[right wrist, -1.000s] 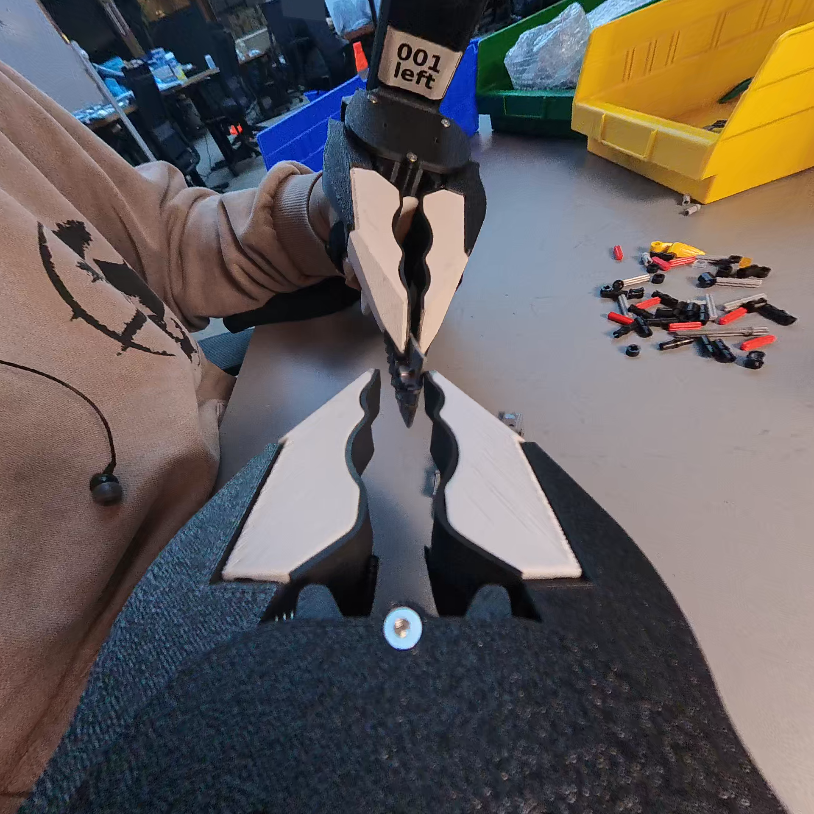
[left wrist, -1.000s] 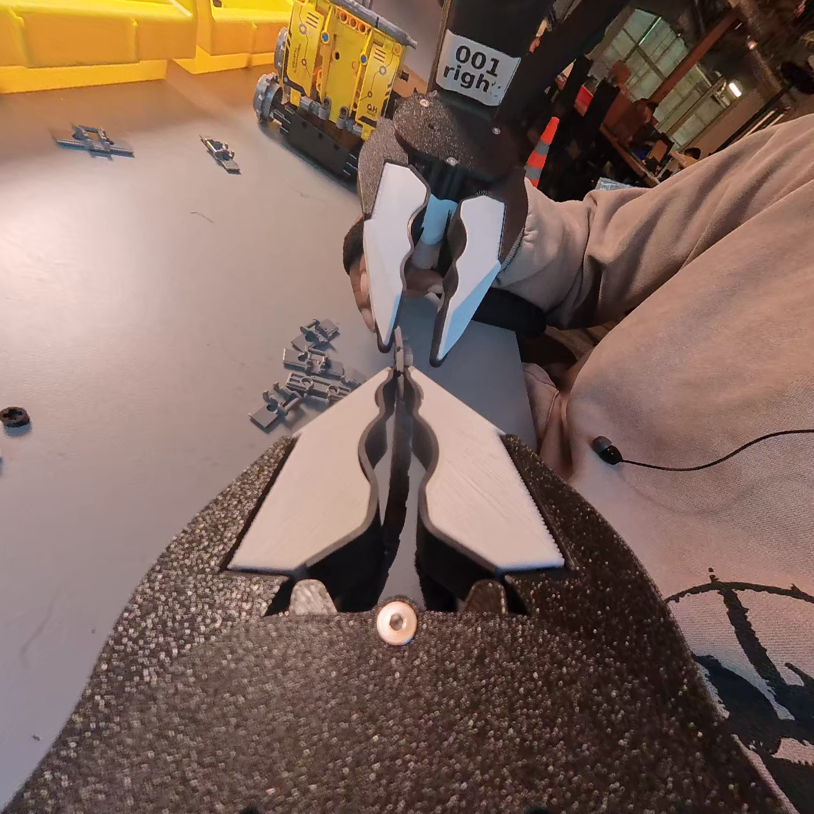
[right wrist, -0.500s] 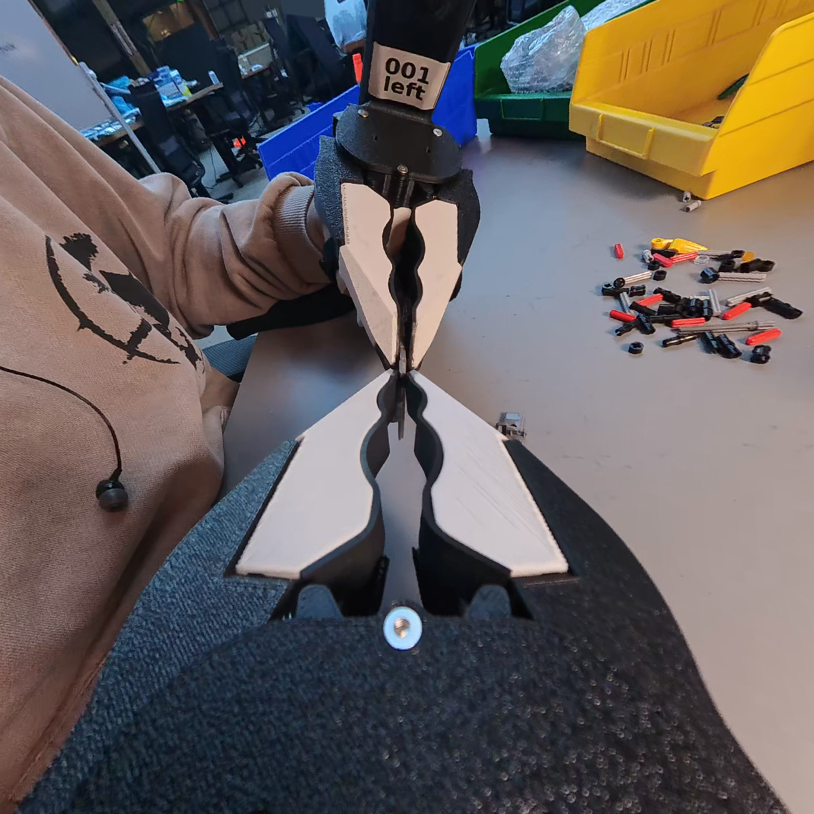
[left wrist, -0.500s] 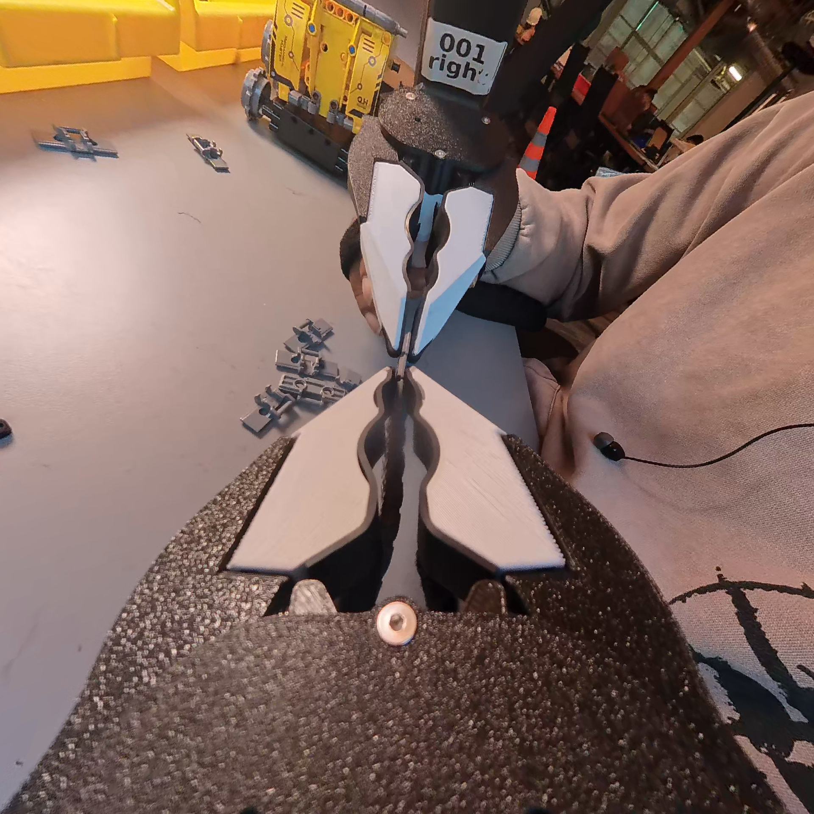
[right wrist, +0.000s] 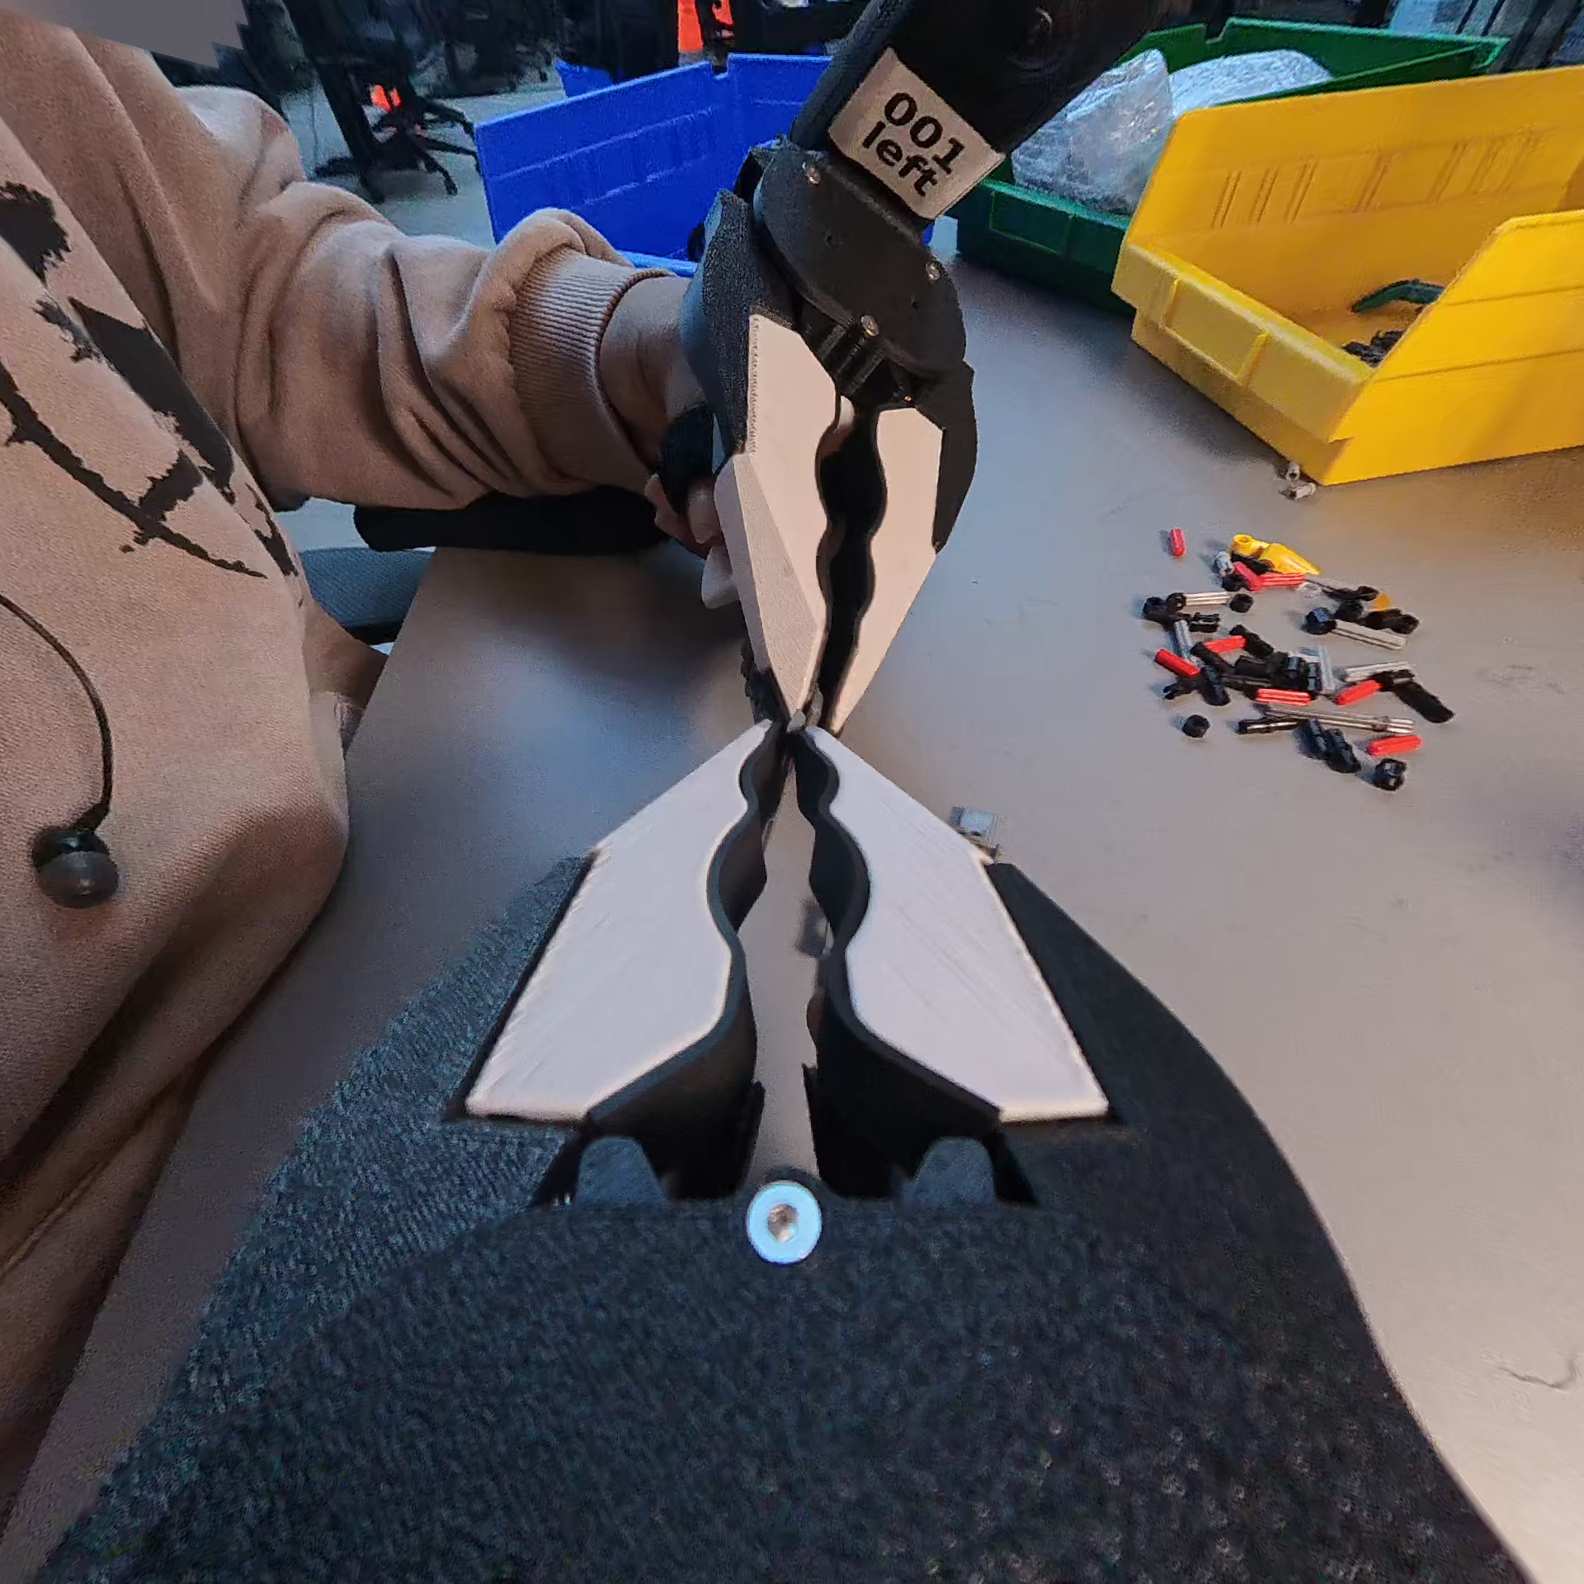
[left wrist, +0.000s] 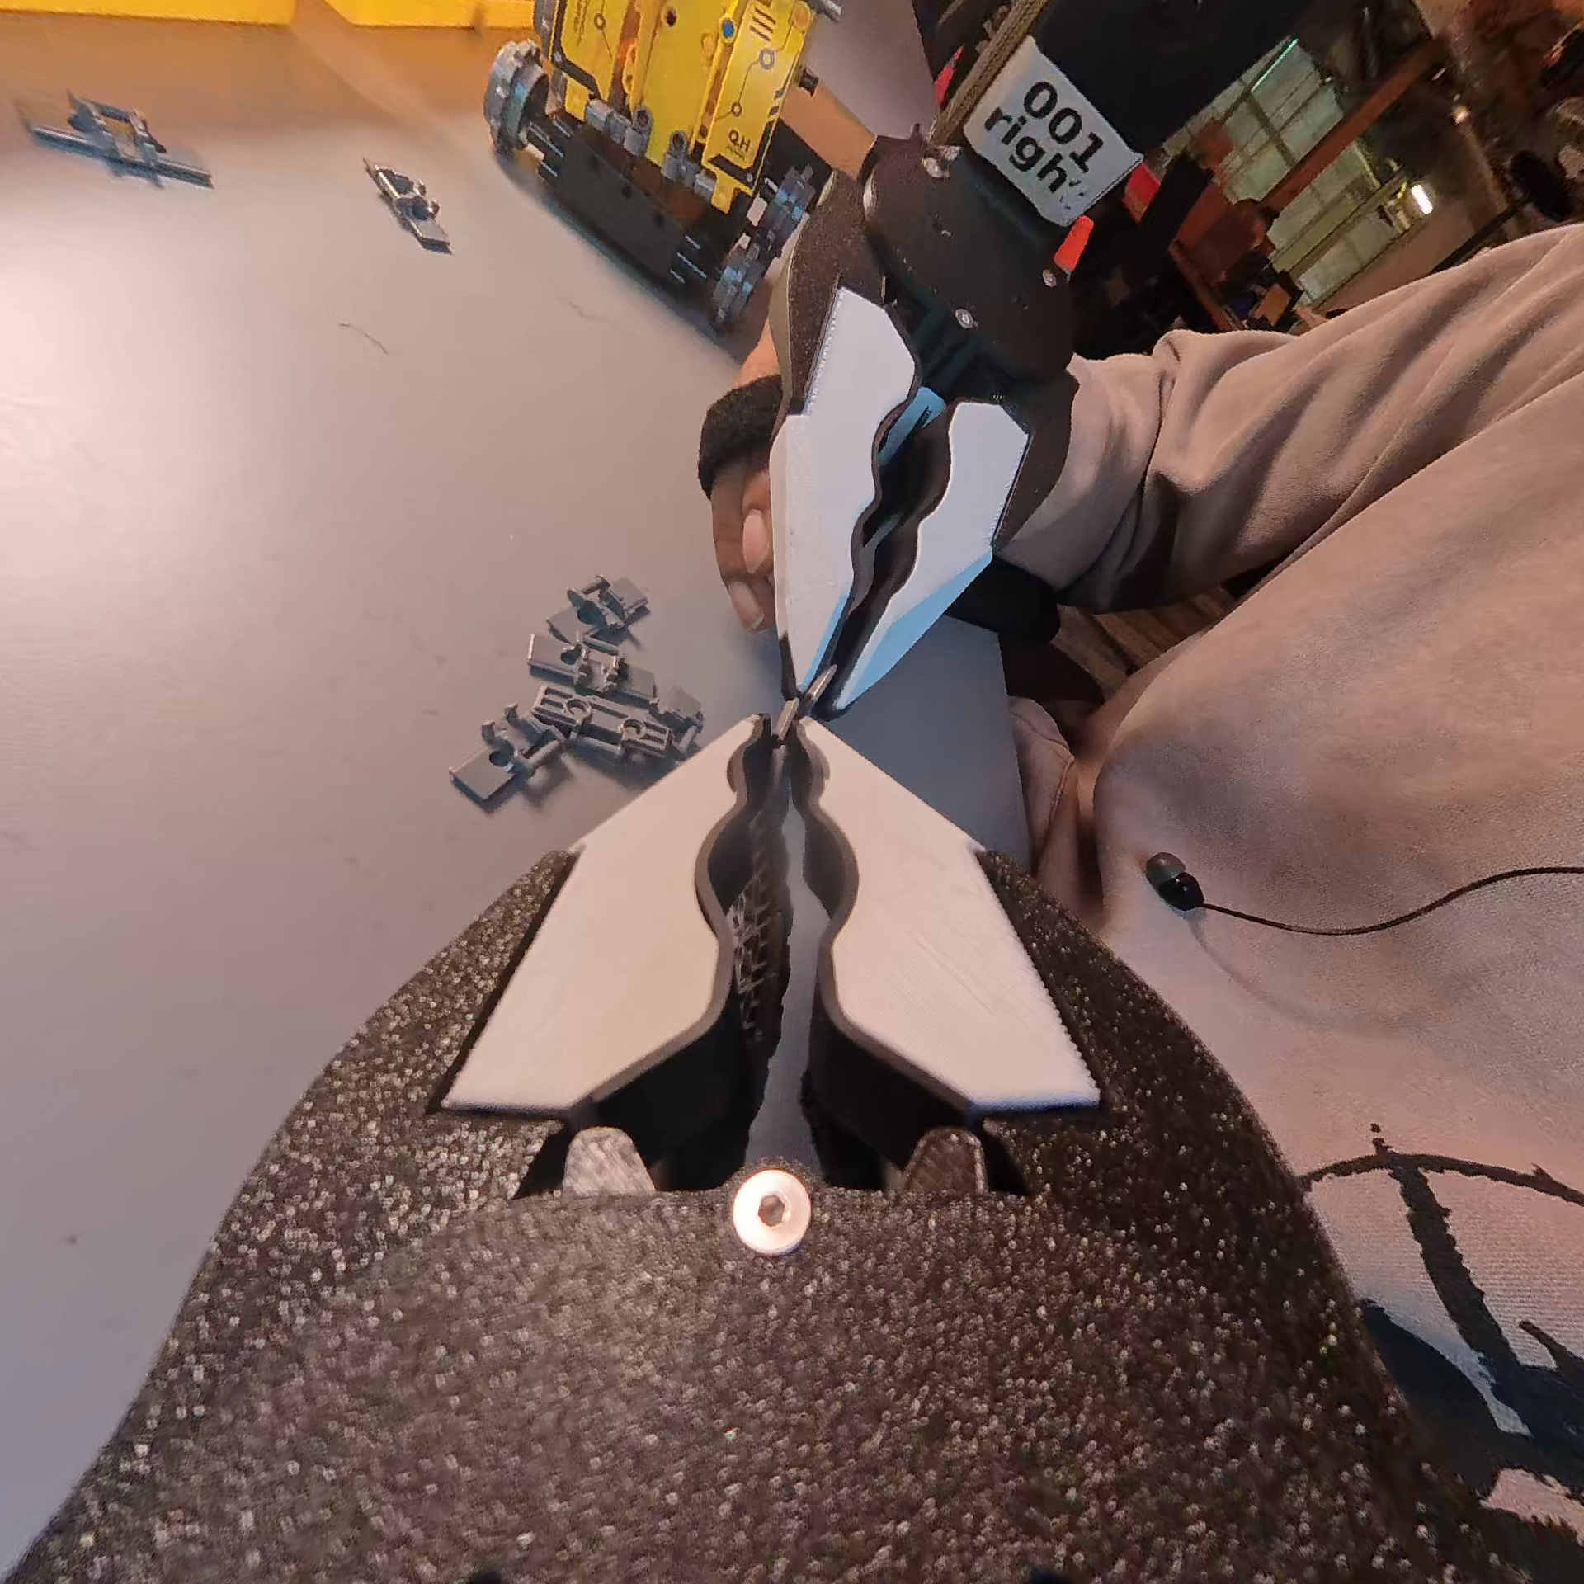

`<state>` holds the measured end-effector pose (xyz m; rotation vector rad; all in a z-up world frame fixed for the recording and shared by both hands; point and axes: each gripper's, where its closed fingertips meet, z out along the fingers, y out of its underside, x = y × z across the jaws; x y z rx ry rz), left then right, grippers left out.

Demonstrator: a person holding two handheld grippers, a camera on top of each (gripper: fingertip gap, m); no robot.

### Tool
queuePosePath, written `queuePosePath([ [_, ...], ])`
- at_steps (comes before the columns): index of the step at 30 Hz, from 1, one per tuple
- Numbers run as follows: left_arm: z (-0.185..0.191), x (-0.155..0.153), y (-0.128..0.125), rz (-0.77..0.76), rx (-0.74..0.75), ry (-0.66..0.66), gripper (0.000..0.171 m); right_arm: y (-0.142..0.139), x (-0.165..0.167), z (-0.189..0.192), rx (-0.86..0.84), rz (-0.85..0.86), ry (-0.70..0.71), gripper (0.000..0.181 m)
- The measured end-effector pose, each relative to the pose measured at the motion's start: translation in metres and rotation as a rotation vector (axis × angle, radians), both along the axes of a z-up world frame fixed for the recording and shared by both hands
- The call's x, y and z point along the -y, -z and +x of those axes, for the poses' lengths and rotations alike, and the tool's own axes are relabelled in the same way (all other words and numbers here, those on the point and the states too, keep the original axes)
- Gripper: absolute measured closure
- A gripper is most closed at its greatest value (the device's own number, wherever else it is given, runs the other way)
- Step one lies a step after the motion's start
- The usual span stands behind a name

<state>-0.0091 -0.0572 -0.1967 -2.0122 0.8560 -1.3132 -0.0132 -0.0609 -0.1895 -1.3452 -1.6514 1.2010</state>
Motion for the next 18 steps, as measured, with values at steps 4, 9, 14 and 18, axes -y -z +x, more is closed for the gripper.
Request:
queuePosePath([
  [4,0.001,-0.001,0.007,-0.011,-0.036,-0.015,0.169,0.008,0.0,0.001,0.035,0.069,-0.008,0.181],
  [9,0.002,-0.002,0.011,-0.009,-0.067,-0.021,0.168,0.012,0.001,0.002,0.051,0.111,-0.017,0.181],
  [14,-0.005,-0.025,0.02,0.04,-0.141,-0.143,0.17,0.0,0.034,0.002,-0.021,0.026,-0.183,0.181],
  [18,0.009,-0.02,-0.001,0.1,-0.121,-0.082,0.169,-0.003,0.022,-0.002,-0.012,0.142,-0.157,0.181],
])
